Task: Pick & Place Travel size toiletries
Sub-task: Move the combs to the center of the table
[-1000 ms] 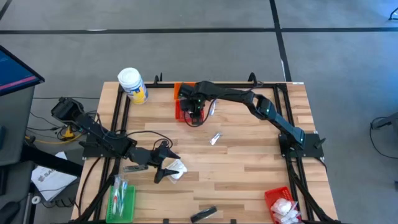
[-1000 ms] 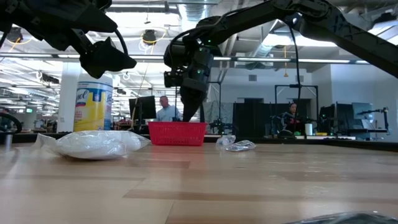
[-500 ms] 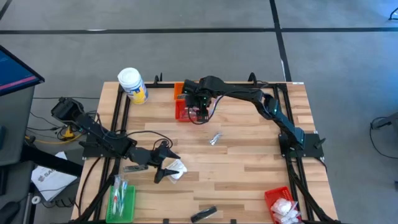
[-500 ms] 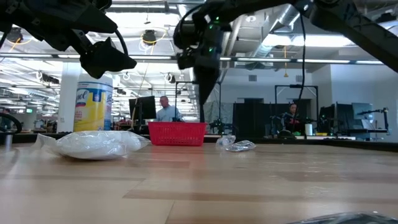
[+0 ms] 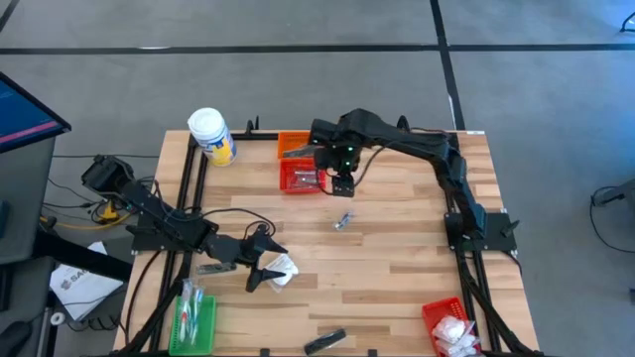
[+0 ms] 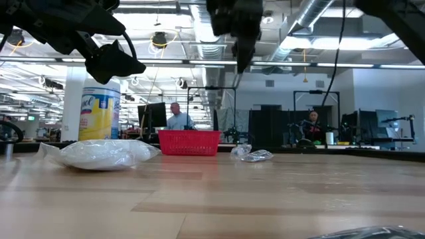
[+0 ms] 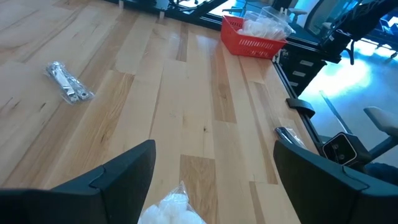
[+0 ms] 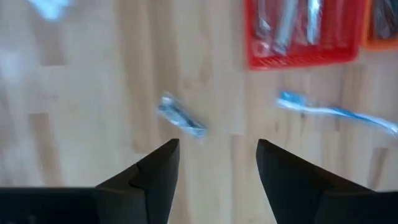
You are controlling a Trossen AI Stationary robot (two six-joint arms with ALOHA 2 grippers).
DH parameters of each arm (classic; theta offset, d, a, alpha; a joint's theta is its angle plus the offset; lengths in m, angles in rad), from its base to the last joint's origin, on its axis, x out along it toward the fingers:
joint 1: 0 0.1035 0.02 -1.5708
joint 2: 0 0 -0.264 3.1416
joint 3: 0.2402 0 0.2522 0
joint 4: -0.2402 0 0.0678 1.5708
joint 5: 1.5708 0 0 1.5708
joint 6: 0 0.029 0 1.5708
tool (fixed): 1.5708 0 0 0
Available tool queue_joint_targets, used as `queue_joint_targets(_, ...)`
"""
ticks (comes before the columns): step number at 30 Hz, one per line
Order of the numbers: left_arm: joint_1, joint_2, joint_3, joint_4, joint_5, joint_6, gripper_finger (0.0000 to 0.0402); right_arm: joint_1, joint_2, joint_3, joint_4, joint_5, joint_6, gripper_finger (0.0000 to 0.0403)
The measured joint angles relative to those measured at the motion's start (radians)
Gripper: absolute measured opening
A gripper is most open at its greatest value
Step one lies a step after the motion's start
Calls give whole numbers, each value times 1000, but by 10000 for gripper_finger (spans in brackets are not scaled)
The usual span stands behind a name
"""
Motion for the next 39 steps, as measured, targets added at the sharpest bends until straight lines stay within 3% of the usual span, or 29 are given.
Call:
queue_joint_targets(11, 0, 0, 0, -1, 0, 0, 319, 113, -99, 0, 14, -4, 83, 206)
queue_joint_targets(17, -9, 1, 0, -5, 0, -8, 319, 224, -100, 0, 127, 54, 99, 204)
queue_joint_targets(32, -14, 1, 0, -6, 0, -2, 319, 438, -100, -1, 346, 61, 44, 206)
queue_joint_targets(39, -13, 1, 0, -3, -4, -1, 319, 460, -118, -166, 450, 61, 41, 201)
